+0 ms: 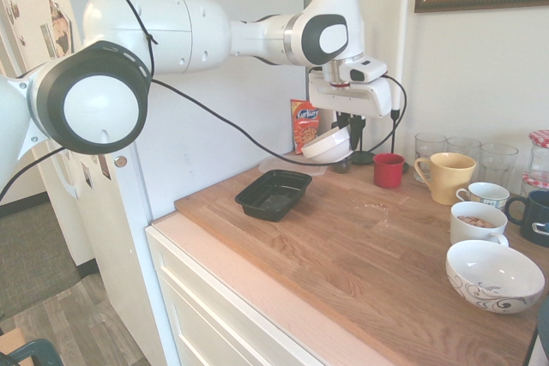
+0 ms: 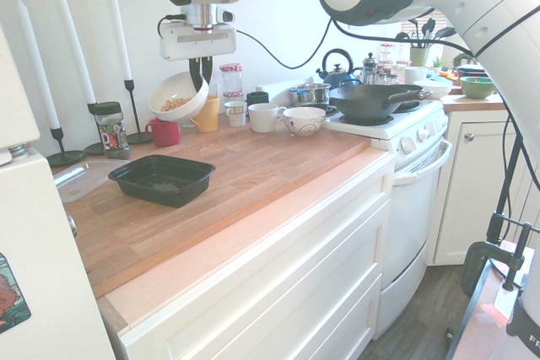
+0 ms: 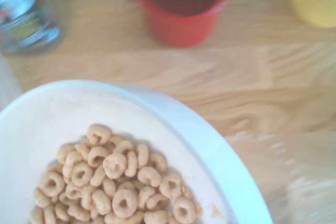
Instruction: Put the cereal into the box
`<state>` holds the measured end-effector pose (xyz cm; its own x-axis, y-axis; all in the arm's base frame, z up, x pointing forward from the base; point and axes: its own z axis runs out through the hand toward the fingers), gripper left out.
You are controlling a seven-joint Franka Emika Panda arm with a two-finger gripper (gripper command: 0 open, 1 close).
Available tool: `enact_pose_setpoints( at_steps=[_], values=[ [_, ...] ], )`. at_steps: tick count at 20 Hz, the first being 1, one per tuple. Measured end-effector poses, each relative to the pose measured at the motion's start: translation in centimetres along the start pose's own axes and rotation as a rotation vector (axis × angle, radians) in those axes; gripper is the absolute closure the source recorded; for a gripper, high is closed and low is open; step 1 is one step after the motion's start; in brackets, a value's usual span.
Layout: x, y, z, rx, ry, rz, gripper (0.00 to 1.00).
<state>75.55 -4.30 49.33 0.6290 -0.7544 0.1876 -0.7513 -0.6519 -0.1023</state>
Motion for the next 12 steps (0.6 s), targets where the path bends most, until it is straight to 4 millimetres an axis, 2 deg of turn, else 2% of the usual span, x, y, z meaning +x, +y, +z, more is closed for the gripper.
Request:
enact_pose_setpoints(
  at_steps=[2,4,9,12],
  values=[
    [-2.5,-1.7,0.3,-0.026,0.008,-0.018,1.00],
    [-4.1,-2.8,0.9,-0.047,0.017,-0.025,1.00],
    [-5.2,-2.7,2.7,-0.097,0.053,-0.032,1.00],
    [-6.3,-2.8,2.8,-0.132,0.102,-0.061,1.00]
  ],
)
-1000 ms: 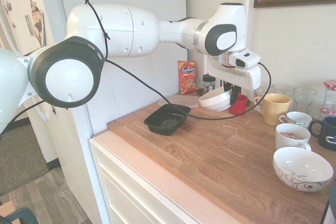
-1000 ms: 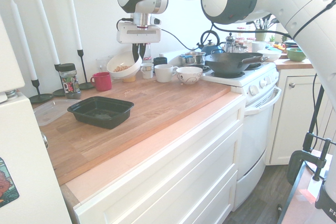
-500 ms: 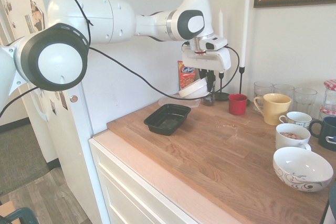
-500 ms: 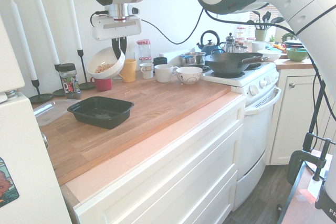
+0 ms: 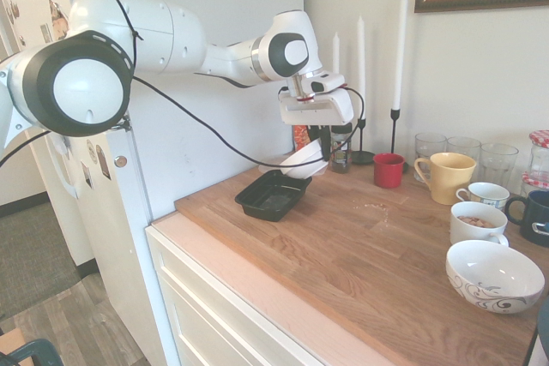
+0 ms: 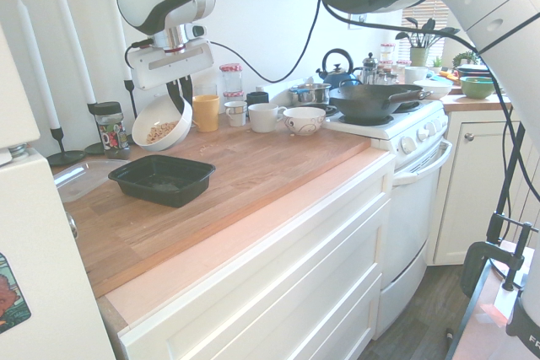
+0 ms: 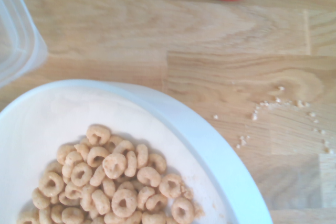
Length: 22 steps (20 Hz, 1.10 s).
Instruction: Put the cereal into the box
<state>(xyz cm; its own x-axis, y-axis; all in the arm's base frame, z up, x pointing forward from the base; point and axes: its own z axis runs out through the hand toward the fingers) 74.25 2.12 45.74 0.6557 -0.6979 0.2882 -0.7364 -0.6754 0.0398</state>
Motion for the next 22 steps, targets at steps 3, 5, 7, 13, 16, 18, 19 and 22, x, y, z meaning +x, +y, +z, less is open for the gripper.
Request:
enact_pose_setpoints(
  at_steps=[3,5,7,13,16,18,19,22],
  values=[
    [-2.0,-0.8,-0.7,-0.032,0.046,-0.031,1.00],
    [-3.2,-1.5,-1.1,-0.050,0.079,-0.058,1.00],
    [-4.5,-2.2,-1.3,-0.070,0.116,-0.081,1.00],
    [-8.0,-3.6,-1.8,-0.130,0.223,-0.143,1.00],
    [-8.6,-3.1,-1.6,-0.162,0.264,-0.157,1.00],
    [-8.6,-2.7,-1.4,-0.181,0.294,-0.167,1.00],
    [-8.6,-2.7,-1.2,-0.188,0.315,-0.173,1.00],
    [-9.0,-2.6,-0.4,-0.208,0.358,-0.197,1.00]
  ],
)
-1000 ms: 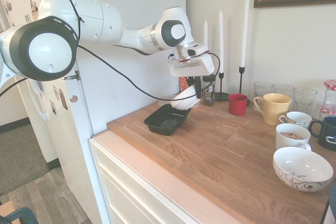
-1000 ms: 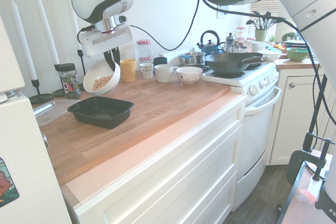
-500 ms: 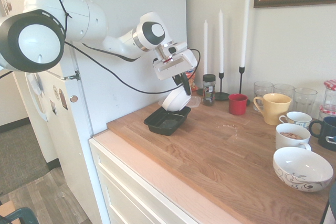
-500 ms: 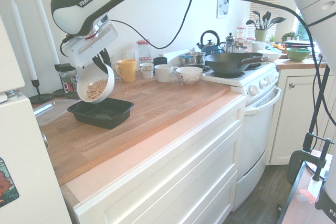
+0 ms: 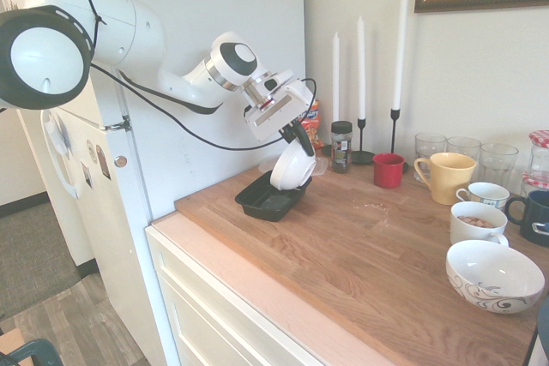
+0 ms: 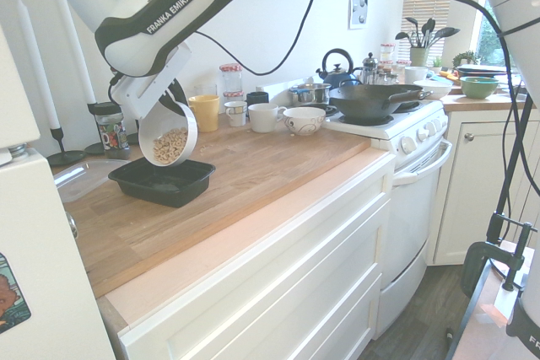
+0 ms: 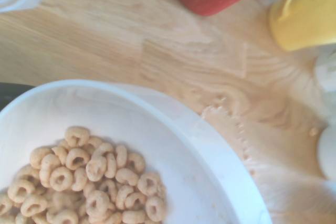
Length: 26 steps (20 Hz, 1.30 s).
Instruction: Put the cereal into the box
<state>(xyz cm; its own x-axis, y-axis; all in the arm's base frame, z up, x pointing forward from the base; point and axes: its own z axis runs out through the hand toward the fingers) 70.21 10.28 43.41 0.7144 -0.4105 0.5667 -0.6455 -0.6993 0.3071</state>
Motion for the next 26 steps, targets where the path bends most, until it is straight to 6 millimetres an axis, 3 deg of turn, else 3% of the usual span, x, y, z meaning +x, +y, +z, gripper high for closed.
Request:
enact_pose_setpoints(
  at_steps=[10,26],
  values=[
    [-2.7,-2.3,-1.1,-0.028,0.137,-0.079,1.00],
    [-4.5,-3.9,-2.8,-0.071,0.297,-0.145,1.00]
  ],
)
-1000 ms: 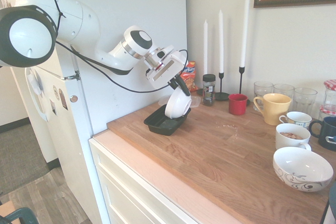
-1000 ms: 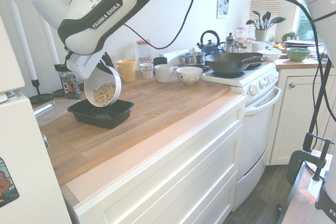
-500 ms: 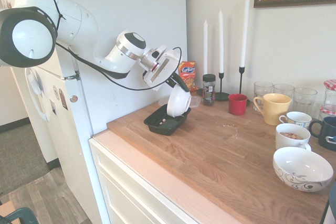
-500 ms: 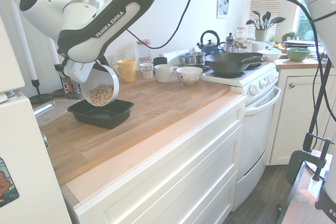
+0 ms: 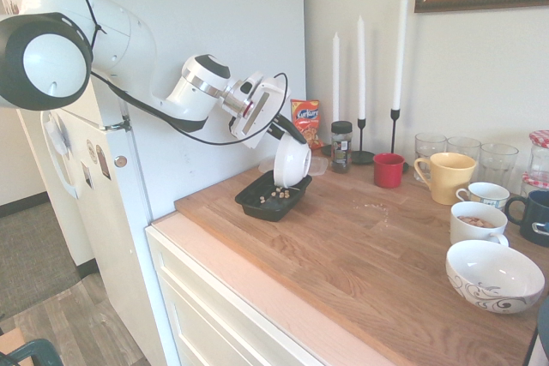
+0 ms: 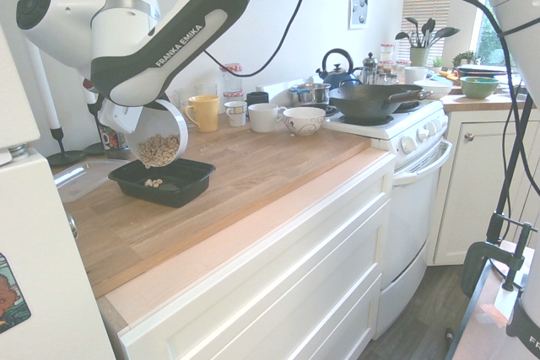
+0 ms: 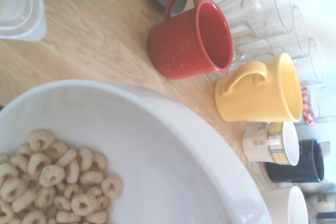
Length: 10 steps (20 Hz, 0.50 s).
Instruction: Put the cereal into the box
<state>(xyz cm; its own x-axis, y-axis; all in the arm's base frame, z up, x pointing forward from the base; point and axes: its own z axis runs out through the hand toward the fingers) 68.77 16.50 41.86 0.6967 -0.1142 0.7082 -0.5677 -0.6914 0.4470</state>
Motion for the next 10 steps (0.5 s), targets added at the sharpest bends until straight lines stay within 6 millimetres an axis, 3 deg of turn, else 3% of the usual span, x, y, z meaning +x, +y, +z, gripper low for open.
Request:
enact_pose_setpoints(
  at_steps=[10],
  values=[
    [-1.6,-0.2,0.3,-0.041,0.071,-0.039,1.00]
  ],
)
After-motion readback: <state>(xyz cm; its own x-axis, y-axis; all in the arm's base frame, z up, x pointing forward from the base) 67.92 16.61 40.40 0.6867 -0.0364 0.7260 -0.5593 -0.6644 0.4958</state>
